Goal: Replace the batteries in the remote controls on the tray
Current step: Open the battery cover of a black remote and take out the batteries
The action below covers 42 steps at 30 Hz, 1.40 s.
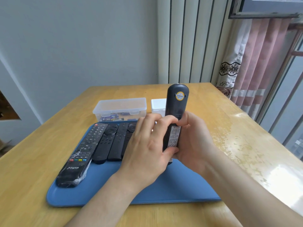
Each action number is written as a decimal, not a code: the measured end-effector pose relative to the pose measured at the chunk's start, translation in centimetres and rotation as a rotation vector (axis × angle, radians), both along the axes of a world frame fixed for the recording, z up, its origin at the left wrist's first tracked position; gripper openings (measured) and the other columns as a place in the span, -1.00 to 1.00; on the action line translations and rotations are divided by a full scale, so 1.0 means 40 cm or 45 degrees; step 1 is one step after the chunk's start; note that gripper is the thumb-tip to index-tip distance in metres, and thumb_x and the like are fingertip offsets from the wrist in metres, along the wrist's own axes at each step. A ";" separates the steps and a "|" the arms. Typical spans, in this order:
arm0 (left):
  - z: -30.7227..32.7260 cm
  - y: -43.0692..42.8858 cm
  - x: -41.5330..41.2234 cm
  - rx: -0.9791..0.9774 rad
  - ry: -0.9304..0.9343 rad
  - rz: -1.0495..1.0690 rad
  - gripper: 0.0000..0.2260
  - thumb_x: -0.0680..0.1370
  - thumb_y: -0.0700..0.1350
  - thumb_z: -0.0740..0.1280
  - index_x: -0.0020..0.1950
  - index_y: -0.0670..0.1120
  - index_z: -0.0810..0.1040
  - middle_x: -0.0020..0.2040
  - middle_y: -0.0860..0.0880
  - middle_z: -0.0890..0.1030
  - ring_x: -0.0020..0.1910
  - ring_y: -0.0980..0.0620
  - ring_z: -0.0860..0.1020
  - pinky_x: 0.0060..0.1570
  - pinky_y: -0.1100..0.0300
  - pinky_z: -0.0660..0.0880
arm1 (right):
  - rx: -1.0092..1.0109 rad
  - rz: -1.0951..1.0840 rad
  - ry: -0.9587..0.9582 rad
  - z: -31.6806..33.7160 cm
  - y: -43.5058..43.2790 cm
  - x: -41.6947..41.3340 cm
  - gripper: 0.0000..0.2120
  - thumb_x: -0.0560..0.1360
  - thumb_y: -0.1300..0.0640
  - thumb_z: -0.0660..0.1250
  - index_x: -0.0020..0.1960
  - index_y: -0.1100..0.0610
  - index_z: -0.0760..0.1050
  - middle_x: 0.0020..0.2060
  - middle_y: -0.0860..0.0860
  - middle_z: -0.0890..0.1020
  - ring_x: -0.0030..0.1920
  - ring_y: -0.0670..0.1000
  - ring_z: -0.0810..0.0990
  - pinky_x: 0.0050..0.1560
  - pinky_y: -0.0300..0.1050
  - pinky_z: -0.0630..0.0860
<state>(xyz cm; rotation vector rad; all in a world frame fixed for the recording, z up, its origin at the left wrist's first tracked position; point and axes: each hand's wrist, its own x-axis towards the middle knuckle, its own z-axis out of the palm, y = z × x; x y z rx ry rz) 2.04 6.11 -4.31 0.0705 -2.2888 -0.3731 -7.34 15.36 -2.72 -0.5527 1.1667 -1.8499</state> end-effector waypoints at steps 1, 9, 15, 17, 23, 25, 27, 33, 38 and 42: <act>-0.001 0.000 -0.001 0.000 0.000 0.002 -0.38 0.28 -0.10 0.55 0.27 0.08 0.38 0.10 0.08 0.36 0.02 0.00 0.40 0.03 0.23 0.35 | -0.006 0.007 0.010 0.003 0.002 0.000 -0.71 0.25 0.09 0.11 -0.05 0.08 0.39 -0.09 0.15 0.37 -0.06 0.15 0.31 -0.26 -0.06 0.28; 0.015 -0.004 0.008 0.368 0.120 -0.127 -0.56 0.35 -0.22 0.52 0.08 0.10 0.42 -0.03 0.12 0.55 -0.07 0.18 0.51 -0.06 0.43 0.38 | 0.033 0.158 0.009 0.015 0.014 0.004 -0.74 0.40 0.05 0.17 0.04 0.09 0.48 -0.12 0.10 0.54 -0.08 0.09 0.49 -0.05 0.07 0.43; 0.061 -0.040 0.030 1.158 -0.133 -0.607 -0.78 0.39 -0.25 0.41 -0.04 0.00 0.57 -0.32 0.01 0.62 -0.33 0.07 0.54 -0.26 0.28 0.50 | 0.166 -0.356 0.041 0.024 0.019 -0.040 -0.82 0.55 0.15 0.25 0.12 0.20 0.44 -0.28 0.12 0.59 -0.28 0.08 0.56 -0.25 -0.04 0.57; 0.053 -0.045 0.033 0.955 -0.482 -0.616 -0.82 0.43 -0.19 0.37 -0.01 0.00 0.63 -0.32 0.10 0.57 -0.32 0.08 0.48 -0.24 0.26 0.46 | 0.204 -0.416 0.159 0.028 0.028 -0.053 -0.88 0.57 0.20 0.24 0.09 0.19 0.42 -0.27 0.13 0.54 -0.33 0.07 0.54 -0.33 -0.08 0.54; 0.012 0.017 0.020 0.253 -0.830 -0.525 -0.79 0.58 -0.19 0.25 0.10 0.04 0.61 -0.05 0.14 0.62 -0.05 0.21 0.52 0.00 0.35 0.42 | 0.147 -0.281 0.166 0.021 0.030 -0.052 -0.85 0.59 0.29 0.22 0.13 0.19 0.49 -0.18 0.17 0.52 -0.31 0.07 0.57 -0.34 -0.07 0.56; 0.003 0.023 0.021 0.195 -0.797 -0.528 -0.80 0.58 -0.16 0.25 0.09 0.05 0.60 -0.06 0.15 0.61 -0.05 0.24 0.50 0.01 0.37 0.39 | 0.087 -0.228 0.112 0.017 0.032 -0.055 -0.78 0.58 0.35 0.17 0.14 0.20 0.51 -0.17 0.19 0.53 -0.28 0.09 0.58 -0.32 -0.06 0.57; -0.010 0.026 0.022 0.117 -0.811 -0.566 -0.79 0.57 -0.14 0.24 0.11 0.07 0.61 -0.06 0.17 0.60 -0.03 0.25 0.49 0.04 0.34 0.40 | 0.076 -0.218 0.098 0.016 0.035 -0.061 -0.73 0.57 0.39 0.13 0.15 0.20 0.51 -0.18 0.18 0.54 -0.25 0.10 0.60 -0.28 -0.04 0.58; -0.016 0.022 0.011 0.075 -0.408 -0.532 -0.83 0.51 -0.23 0.33 -0.02 -0.04 0.68 -0.13 0.11 0.65 -0.12 0.18 0.55 -0.05 0.36 0.44 | 0.019 -0.181 0.013 0.019 0.041 -0.062 -0.61 0.49 0.45 0.08 0.13 0.16 0.54 -0.17 0.17 0.55 -0.21 0.11 0.61 -0.18 0.00 0.56; 0.020 -0.014 0.010 0.239 0.172 -0.201 -0.86 0.46 -0.26 0.37 -0.03 -0.09 0.61 -0.06 0.09 0.58 -0.04 0.07 0.53 -0.07 0.25 0.48 | -0.081 0.093 0.095 0.028 0.036 -0.030 -0.57 0.55 0.41 0.11 0.26 0.07 0.53 -0.01 0.19 0.61 -0.07 0.17 0.66 0.02 0.21 0.59; 0.025 -0.024 0.014 0.262 0.233 -0.088 -0.76 0.43 -0.22 0.40 0.07 -0.05 0.52 0.00 0.11 0.51 0.02 0.01 0.53 -0.06 0.08 0.53 | -0.097 0.135 0.163 0.028 0.022 0.004 -0.58 0.59 0.34 0.08 0.24 -0.01 0.55 0.05 0.12 0.66 0.03 0.16 0.67 0.17 0.30 0.49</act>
